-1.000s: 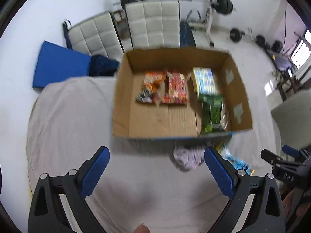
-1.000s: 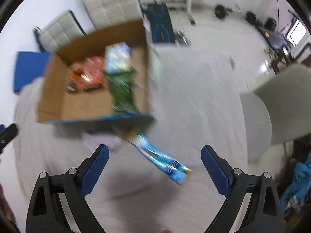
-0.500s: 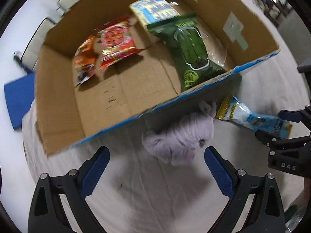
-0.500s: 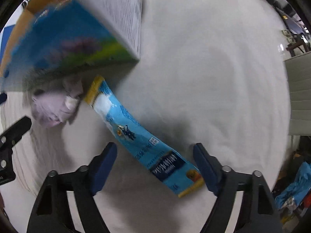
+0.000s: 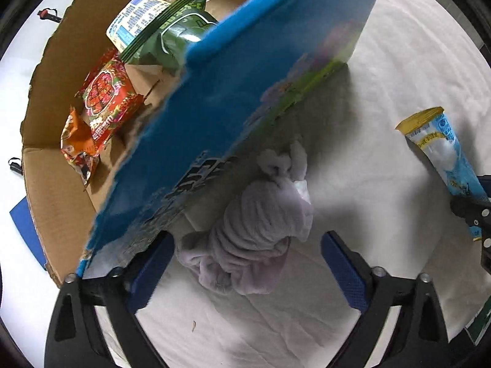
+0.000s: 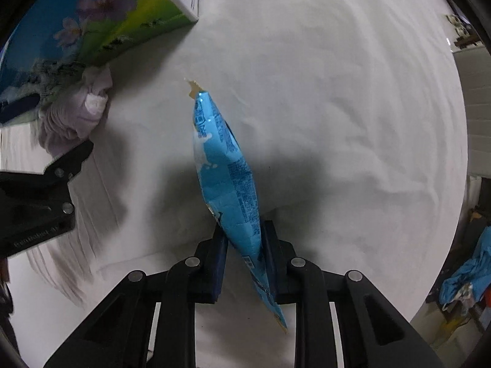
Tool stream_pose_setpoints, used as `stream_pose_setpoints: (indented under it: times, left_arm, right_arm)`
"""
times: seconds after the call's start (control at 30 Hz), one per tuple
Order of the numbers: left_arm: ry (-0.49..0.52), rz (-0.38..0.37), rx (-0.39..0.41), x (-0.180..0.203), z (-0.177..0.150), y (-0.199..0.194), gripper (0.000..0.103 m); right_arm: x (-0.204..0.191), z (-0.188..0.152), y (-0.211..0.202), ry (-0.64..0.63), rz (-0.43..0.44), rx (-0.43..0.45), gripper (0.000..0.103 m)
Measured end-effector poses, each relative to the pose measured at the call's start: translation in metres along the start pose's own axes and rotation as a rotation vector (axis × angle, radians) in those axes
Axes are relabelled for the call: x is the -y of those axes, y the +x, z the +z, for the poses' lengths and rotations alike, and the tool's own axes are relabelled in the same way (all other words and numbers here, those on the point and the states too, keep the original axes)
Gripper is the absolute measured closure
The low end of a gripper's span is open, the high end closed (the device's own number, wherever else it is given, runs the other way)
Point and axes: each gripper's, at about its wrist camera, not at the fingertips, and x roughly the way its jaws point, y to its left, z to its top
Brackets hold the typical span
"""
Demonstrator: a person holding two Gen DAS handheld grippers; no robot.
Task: Organize soft objects
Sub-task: 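Grasp the blue Nestle tube pack with the right tool while the left tool grasps the lilac cloth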
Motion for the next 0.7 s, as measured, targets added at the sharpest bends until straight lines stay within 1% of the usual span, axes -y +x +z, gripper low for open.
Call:
stream_pose_setpoints:
  times: [0.03,0.07,0.1,0.13,0.2,0.27,0.3,0.33,0.37,0.4,0.43,0.47,0.5,0.57,0.6,0.63,0.7]
  left_arm:
    - [-0.009,-0.033,-0.011,0.001,-0.004,0.001,0.049]
    - [-0.022,-0.056,-0.047,0.002,-0.009,0.006,0.064]
    - [-0.026,-0.031,-0.075,0.004,-0.015,0.011,0.064]
    - [-0.023,-0.023,-0.080,0.006,-0.021,0.014,0.065]
    - [-0.043,-0.033,-0.067,0.007,-0.032,0.014,0.066]
    - [-0.069,-0.065,-0.070,0.005,-0.041,0.012,0.072]
    - [-0.103,-0.094,-0.069,0.001,-0.045,0.010,0.073]
    - [-0.141,-0.152,-0.075,-0.004,-0.051,0.006,0.074]
    - [-0.185,-0.230,-0.082,-0.009,-0.058,0.001,0.074]
    - [-0.217,-0.275,-0.080,-0.014,-0.062,-0.003,0.074]
    - [-0.256,-0.324,-0.064,-0.021,-0.067,-0.010,0.073]
    - [-0.283,-0.345,-0.043,-0.028,-0.069,-0.016,0.072]
    - [-0.296,-0.335,-0.018,-0.036,-0.069,-0.022,0.070]
    - [-0.283,-0.264,0.019,-0.046,-0.064,-0.027,0.054]
    - [-0.259,-0.200,0.043,-0.048,-0.058,-0.029,0.050]
    - [-0.237,-0.183,0.056,-0.047,-0.053,-0.030,0.047]
    - [-0.174,-0.164,0.049,-0.040,-0.041,-0.024,0.047]
  right_arm:
    - [0.001,-0.001,-0.001,0.015,0.005,-0.002,0.078]
    - [0.002,-0.003,-0.002,0.032,0.011,-0.008,0.078]
    - [0.004,-0.008,-0.001,0.041,0.015,-0.008,0.079]
    - [0.002,-0.011,-0.001,0.045,0.013,-0.005,0.079]
    - [0.001,-0.015,-0.002,0.035,0.010,-0.003,0.079]
    - [0.000,-0.021,-0.005,0.022,0.000,-0.006,0.079]
    - [-0.001,-0.024,-0.004,0.018,0.005,-0.012,0.079]
    - [0.000,-0.025,-0.003,0.015,0.014,-0.017,0.079]
    - [0.000,-0.026,-0.005,0.014,0.018,-0.016,0.079]
    - [-0.001,-0.028,-0.007,0.010,0.021,-0.013,0.079]
    - [0.002,-0.025,-0.011,0.009,0.027,-0.010,0.079]
    - [0.009,-0.024,-0.012,0.012,0.034,-0.007,0.079]
    - [0.013,-0.025,-0.016,0.012,0.040,-0.005,0.079]
    - [0.019,-0.018,-0.020,0.011,0.047,-0.001,0.079]
    - [0.020,-0.016,-0.022,0.009,0.047,-0.002,0.079]
    - [0.022,-0.014,-0.024,0.004,0.044,-0.004,0.079]
    - [0.028,-0.011,-0.028,-0.003,0.035,-0.002,0.079]
